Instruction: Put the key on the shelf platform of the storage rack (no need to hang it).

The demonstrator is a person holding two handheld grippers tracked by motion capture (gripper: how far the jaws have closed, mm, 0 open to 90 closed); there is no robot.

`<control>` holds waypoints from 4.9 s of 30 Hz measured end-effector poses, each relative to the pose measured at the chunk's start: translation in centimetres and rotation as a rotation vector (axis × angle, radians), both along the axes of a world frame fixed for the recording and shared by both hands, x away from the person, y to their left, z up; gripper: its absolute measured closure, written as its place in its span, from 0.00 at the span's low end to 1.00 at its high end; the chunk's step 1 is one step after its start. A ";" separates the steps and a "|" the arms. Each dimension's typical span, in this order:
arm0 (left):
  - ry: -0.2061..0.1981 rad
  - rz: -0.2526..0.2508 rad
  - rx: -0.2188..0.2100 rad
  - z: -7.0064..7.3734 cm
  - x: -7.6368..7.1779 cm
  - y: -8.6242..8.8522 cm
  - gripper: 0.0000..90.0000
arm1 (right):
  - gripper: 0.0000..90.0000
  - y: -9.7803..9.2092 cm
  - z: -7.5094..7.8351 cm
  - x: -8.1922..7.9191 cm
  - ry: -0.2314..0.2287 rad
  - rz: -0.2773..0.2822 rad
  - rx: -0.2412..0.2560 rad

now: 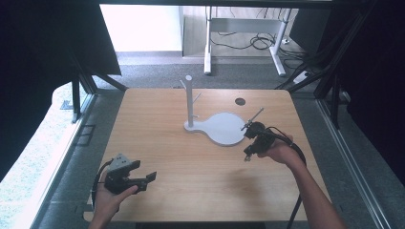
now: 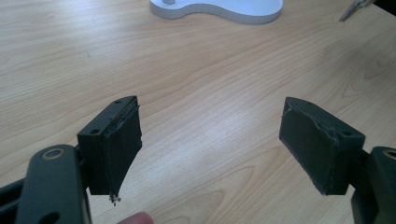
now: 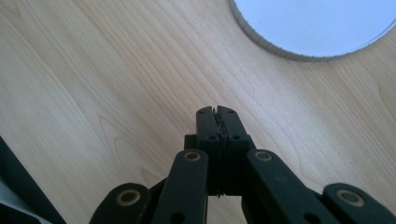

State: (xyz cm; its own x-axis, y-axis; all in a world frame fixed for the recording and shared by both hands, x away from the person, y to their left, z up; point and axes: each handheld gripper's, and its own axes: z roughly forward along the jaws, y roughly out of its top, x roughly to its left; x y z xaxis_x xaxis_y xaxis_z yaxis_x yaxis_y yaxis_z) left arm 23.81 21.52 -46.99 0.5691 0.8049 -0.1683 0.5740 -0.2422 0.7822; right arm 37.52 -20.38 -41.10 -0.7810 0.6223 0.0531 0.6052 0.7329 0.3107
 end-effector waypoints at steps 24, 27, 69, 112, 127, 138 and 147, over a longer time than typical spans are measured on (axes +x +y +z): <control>-0.004 -0.017 0.010 0.1 0.2 -0.6 0.24 | 0.99 1.2 0.8 3.2 0.011 -0.019 0.003; -0.002 -0.021 0.011 0.0 0.2 -0.6 0.24 | 0.99 1.3 1.1 3.7 0.010 -0.022 0.009; 0.005 -0.021 0.015 -0.2 0.2 -0.5 0.24 | 0.99 3.3 1.7 8.4 0.019 -0.090 0.029; -0.005 -0.012 0.007 0.1 0.2 0.2 0.24 | 0.99 6.2 -0.6 13.1 0.025 -0.148 0.014; -0.008 -0.023 0.014 0.3 0.0 -0.1 0.24 | 0.99 5.7 -3.2 13.7 -0.001 -0.197 0.028; -0.010 -0.022 0.016 0.4 0.0 0.0 0.24 | 0.99 5.6 -4.1 13.9 -0.010 -0.205 0.011; -0.008 -0.023 0.021 0.3 0.0 0.0 0.24 | 0.99 5.5 -5.7 14.1 0.008 -0.218 0.004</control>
